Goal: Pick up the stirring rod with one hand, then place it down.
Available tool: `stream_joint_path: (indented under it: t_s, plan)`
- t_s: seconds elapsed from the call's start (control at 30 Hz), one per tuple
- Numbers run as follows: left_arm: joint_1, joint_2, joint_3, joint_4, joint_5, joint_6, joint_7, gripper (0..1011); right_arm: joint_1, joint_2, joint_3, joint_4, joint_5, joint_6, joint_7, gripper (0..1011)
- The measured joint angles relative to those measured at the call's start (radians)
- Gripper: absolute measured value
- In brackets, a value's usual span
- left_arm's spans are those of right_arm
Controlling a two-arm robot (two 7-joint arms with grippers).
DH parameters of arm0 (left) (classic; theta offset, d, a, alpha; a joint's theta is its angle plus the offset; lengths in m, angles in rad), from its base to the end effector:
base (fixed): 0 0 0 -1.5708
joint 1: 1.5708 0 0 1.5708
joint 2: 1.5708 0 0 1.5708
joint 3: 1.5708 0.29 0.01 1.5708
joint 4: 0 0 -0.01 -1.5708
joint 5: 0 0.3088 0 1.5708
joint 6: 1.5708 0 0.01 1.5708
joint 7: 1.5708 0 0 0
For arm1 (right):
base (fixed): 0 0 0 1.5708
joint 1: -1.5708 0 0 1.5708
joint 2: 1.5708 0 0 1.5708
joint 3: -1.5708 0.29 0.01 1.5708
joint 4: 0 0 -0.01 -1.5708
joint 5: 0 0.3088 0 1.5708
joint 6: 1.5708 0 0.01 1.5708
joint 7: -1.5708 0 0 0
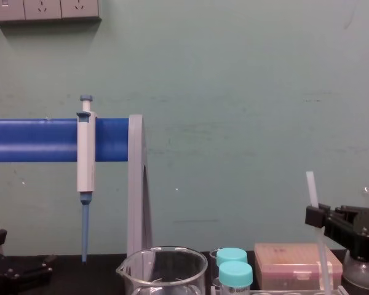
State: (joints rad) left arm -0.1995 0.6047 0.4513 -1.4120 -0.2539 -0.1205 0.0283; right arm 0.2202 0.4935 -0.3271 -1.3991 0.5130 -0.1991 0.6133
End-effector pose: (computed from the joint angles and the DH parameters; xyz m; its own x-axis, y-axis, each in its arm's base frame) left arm 0.3581 0.0827 -0.3023 0.2922 0.8803 0.3738 -0.9553 0.2872 0.0703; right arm 0.3768 -0.0766 -0.2837 0.7242 -0.6848 0.0810 0.6805 0.7287 0.0767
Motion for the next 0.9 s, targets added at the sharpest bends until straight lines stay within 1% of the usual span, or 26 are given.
stream_joint_path:
  t_s: [0.3, 0.63, 0.73, 0.77, 0.8, 0.9]
  plan:
    - [0.000, 0.000, 0.000, 0.000, 0.000, 0.000, 0.000, 1000, 0.004, -0.003, -0.012, 0.013, -0.015, 0.019, -0.007, 65]
    - [0.000, 0.000, 0.000, 0.000, 0.000, 0.000, 0.000, 1000, 0.003, -0.003, -0.011, 0.013, -0.013, 0.018, -0.007, 65]
    - [0.000, 0.000, 0.000, 0.000, 0.000, 0.000, 0.000, 1000, 0.003, -0.003, -0.011, 0.013, -0.013, 0.017, -0.007, 98]
    - [0.000, 0.000, 0.000, 0.000, 0.000, 0.000, 0.000, 1000, 0.003, -0.003, -0.010, 0.013, -0.012, 0.017, -0.007, 123]
    - [0.000, 0.000, 0.000, 0.000, 0.000, 0.000, 0.000, 1000, 0.003, -0.003, -0.010, 0.013, -0.012, 0.017, -0.007, 173]
    - [0.000, 0.000, 0.000, 0.000, 0.000, 0.000, 0.000, 1000, 0.003, -0.003, -0.010, 0.013, -0.012, 0.017, -0.007, 255]
